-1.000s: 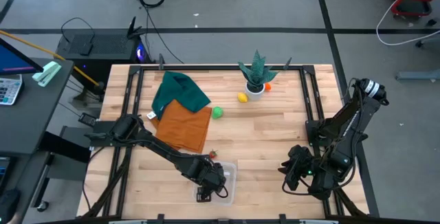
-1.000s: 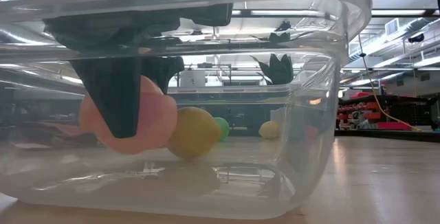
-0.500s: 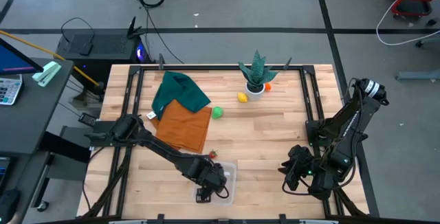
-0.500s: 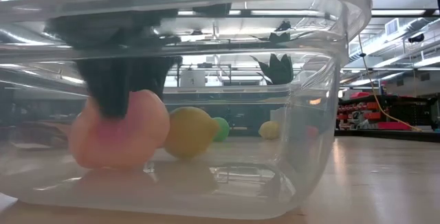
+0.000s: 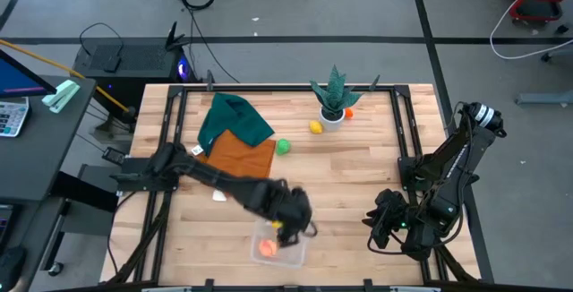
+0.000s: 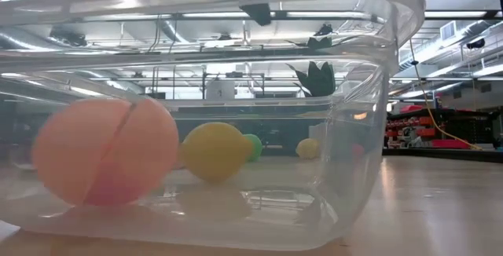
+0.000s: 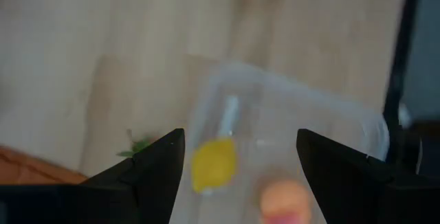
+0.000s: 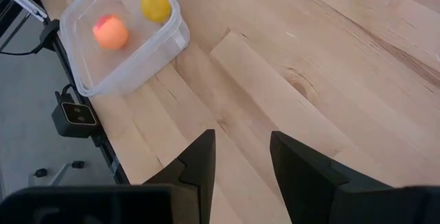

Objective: Pick and placing Produce into tupperware
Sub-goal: Put the red strawberry into the transparent bin

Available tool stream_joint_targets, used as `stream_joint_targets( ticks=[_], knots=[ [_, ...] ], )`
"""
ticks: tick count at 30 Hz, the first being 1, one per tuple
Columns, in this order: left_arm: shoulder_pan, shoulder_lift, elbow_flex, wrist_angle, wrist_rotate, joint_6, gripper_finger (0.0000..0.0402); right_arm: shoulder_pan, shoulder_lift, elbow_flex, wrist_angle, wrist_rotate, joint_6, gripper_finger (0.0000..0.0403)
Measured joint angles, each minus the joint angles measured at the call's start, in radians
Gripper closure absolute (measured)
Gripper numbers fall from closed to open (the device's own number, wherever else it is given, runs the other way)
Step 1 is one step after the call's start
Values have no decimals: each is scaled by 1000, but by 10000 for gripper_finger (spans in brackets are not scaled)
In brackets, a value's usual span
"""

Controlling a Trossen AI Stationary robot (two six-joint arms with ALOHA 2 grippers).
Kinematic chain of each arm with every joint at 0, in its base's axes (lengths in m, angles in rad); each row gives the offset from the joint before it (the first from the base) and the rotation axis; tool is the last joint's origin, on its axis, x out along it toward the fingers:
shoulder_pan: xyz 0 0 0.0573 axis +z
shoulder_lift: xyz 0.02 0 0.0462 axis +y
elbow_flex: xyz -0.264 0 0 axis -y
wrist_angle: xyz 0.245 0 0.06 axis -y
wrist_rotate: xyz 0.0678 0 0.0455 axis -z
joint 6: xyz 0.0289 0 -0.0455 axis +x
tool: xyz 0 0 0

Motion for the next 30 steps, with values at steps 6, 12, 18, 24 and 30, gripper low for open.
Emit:
stream_joint_targets(
  ticks=[6,12,18,24,30],
  knots=[
    [104,-1,8,-57,3,-241,115,0,0,0,0,0,0,295],
    [188,-1,8,-151,24,-364,115,0,0,0,0,0,-3,295],
    [203,0,8,-100,88,-304,115,0,0,0,0,0,-21,295],
    [218,0,8,-168,69,-423,115,0,0,0,0,0,-28,295],
    [270,0,8,-332,73,-568,116,0,0,0,0,1,-28,295]
  ],
)
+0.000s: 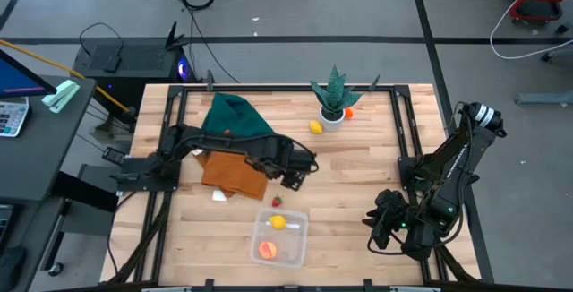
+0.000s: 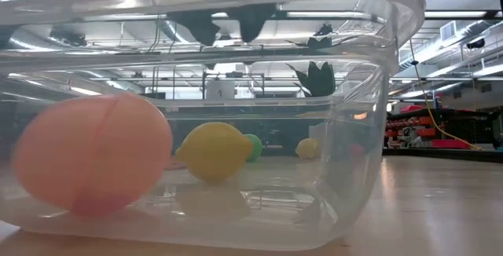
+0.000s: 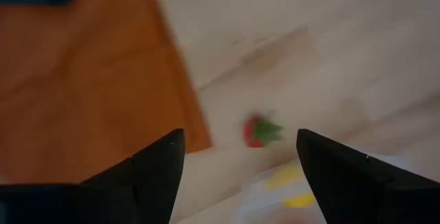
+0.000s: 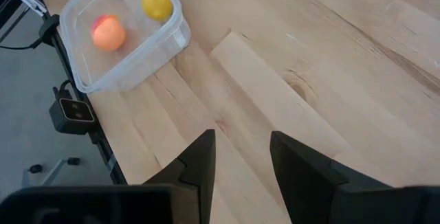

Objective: Pick and placing Produce into tupperware
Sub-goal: Put the red strawberry into the transparent bin

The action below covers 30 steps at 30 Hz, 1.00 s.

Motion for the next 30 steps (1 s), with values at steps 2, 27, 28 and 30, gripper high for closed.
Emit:
stream_joint_targets(
  ticks=[2,27,28,30],
  knots=[
    [15,0,0,-23,15,-18,116,0,0,0,0,0,0,295],
    [85,2,-348,291,319,-72,116,0,0,0,0,-24,26,295],
    [85,2,-361,310,326,-82,116,0,0,0,0,-24,21,295],
    [82,2,-375,346,342,-113,116,0,0,0,1,-30,3,295]
  ],
)
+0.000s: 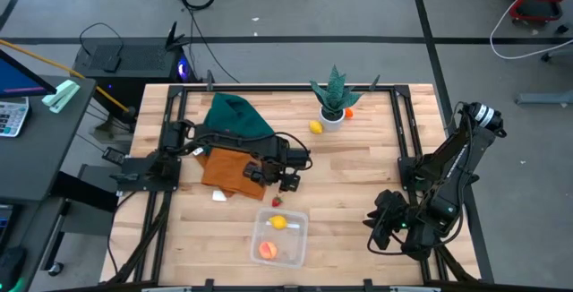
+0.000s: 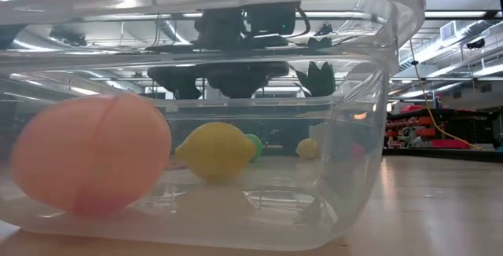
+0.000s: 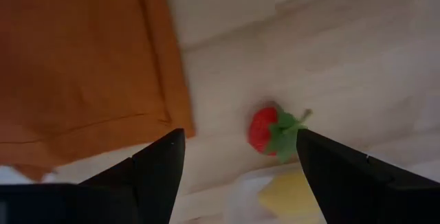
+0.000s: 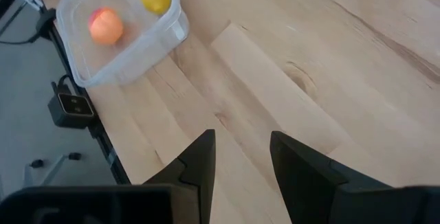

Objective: Pick and placing Produce into tupperware
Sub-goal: Put the red strawberry into the transparent bin

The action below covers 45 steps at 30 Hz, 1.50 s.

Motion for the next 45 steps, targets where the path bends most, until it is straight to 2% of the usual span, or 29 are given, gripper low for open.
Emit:
stream_joint_targets(
  ticks=[10,28,45],
  knots=[
    [-15,0,-1,133,53,-140,116,0,0,0,2,-47,-80,295],
    [-26,48,0,110,43,-108,116,0,0,0,9,-48,-99,295],
    [-49,102,0,124,107,-86,116,0,0,0,18,-48,-115,295]
  ],
)
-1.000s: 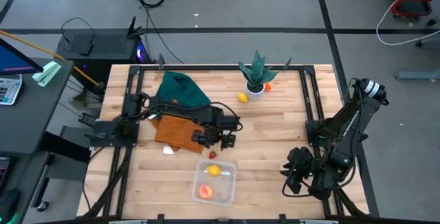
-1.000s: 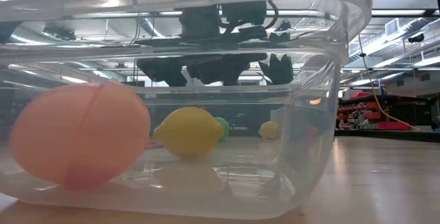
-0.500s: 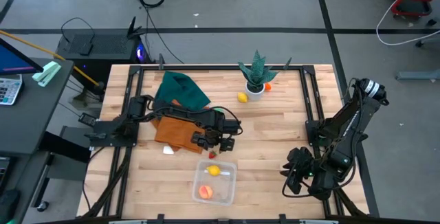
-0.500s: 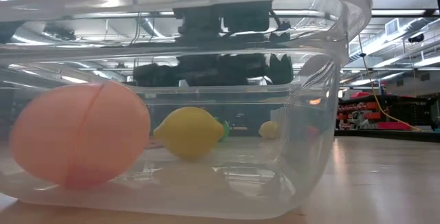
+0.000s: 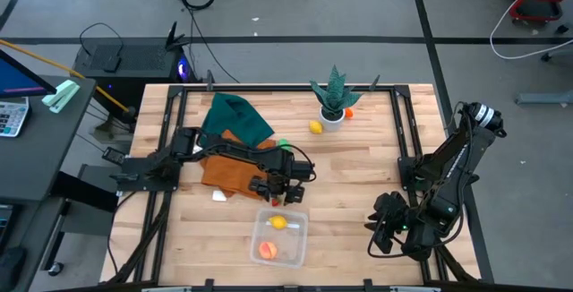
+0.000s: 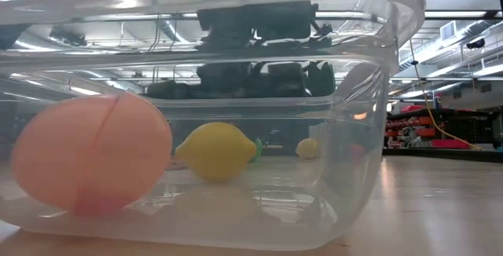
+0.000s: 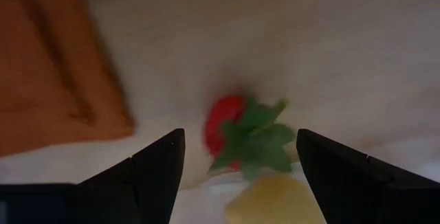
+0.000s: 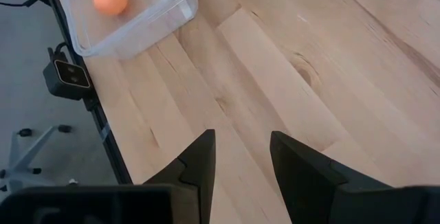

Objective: Pick and placing Produce into tupperware
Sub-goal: Put the red strawberry into the transparent bin

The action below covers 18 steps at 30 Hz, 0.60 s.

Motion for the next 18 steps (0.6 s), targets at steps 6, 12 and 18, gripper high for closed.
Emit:
stream_joint_targets(
  ticks=[6,12,18],
  knots=[
    [-4,4,0,-1,4,7,140,0,0,0,0,0,-2,295],
    [-4,4,0,-2,5,12,194,0,0,0,0,0,-12,295],
    [-4,4,0,8,-2,27,238,0,0,0,0,0,-12,295]
  ],
)
